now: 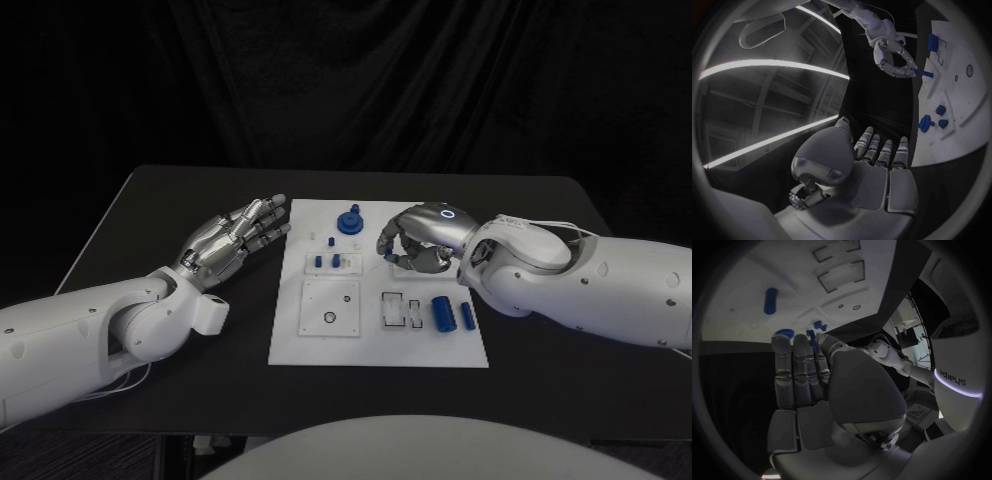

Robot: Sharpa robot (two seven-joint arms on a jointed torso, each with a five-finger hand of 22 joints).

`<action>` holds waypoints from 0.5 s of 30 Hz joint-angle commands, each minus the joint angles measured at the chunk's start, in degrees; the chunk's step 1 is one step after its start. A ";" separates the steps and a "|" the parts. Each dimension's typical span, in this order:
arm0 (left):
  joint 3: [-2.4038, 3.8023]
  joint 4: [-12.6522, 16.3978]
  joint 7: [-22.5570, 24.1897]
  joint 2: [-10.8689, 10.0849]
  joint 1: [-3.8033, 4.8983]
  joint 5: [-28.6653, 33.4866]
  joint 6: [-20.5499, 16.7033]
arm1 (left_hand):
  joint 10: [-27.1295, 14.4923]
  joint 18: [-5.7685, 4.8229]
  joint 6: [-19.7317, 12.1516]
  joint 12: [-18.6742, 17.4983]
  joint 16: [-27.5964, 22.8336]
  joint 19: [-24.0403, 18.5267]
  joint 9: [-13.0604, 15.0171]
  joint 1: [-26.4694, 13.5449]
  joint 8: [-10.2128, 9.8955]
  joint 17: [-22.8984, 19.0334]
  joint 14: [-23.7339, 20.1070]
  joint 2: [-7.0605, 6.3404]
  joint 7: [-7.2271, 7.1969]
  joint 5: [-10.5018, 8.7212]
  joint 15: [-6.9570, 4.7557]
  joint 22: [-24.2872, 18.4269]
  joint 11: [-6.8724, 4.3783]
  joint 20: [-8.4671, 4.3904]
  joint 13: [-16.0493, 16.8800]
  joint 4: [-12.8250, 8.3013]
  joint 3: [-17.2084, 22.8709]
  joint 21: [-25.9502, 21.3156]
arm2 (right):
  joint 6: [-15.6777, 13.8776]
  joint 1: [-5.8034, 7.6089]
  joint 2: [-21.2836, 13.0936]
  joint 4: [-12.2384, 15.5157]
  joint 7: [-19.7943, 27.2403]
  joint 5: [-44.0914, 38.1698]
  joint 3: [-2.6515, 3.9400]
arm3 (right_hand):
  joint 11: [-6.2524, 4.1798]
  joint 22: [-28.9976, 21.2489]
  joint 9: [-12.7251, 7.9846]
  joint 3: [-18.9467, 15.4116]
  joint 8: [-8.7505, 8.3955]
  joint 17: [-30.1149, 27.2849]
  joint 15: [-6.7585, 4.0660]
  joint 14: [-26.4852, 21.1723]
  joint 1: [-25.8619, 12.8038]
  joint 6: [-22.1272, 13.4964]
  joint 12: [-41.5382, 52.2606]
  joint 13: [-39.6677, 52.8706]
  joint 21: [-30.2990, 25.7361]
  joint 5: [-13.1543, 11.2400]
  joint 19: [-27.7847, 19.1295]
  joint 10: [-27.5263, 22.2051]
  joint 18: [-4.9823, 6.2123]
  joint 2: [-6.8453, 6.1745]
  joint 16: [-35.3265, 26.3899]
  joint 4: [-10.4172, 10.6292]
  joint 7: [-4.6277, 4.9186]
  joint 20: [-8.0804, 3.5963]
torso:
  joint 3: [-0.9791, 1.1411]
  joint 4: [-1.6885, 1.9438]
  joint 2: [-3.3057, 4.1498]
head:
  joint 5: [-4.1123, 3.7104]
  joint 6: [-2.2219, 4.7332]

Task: Assemble the parts on the task board

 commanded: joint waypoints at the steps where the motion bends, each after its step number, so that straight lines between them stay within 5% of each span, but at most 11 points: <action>1: 0.05 -0.06 6.46 0.13 -0.09 0.31 0.49 | 0.09 1.19 0.23 0.20 0.29 0.11 0.06 -0.30 0.24 0.06 0.19 -0.06 0.03 -0.19 0.07 0.09 0.25 0.11 0.05 0.01 0.28 0.25 | 1.44 -0.80 1.18 0.90 -0.49 -1.56 -0.01 | -0.42 3.62 0.11 0.09 0.24 -0.09 -0.35 -0.03 0.50 -0.34 0.31 0.04 0.29 -0.34 -0.31 0.74 -0.15 0.25 -0.35 -0.31 -0.01 -0.09 | 0.15 -0.09 0.11 | 0.93 0.01; 10: 0.05 -0.22 6.45 0.46 -0.09 0.31 0.43 | 0.19 1.21 0.82 0.34 0.37 0.19 0.15 -0.30 0.43 0.07 0.25 -0.05 0.40 -0.27 0.06 0.14 0.20 0.13 0.05 0.02 0.41 0.30 | 2.99 -3.29 6.14 -1.03 -0.70 -2.24 -0.04 | -0.44 3.59 0.18 0.12 0.27 -0.11 -0.39 -0.03 0.57 -0.33 0.30 0.05 0.19 -0.20 -0.37 0.76 -0.11 0.18 -0.38 -0.42 -0.05 -0.14 | 0.07 -0.03 0.08 | 2.52 0.01; 15: 0.05 -0.35 6.39 0.65 -0.10 0.31 0.49 | 0.19 1.21 0.89 0.34 0.37 0.19 0.16 -0.30 0.45 0.07 0.25 -0.04 0.43 -0.28 0.06 0.13 0.20 0.13 0.05 0.03 0.42 0.30 | 3.35 -4.55 8.13 -2.47 -1.22 -2.65 -0.04 | -0.55 4.75 0.55 0.04 0.31 3.99 -0.59 3.79 0.15 -0.46 0.06 0.09 5.71 -0.36 2.57 0.74 -0.98 0.16 3.84 -0.34 -0.14 -0.30 | 0.07 0.00 0.10 | 2.94 0.01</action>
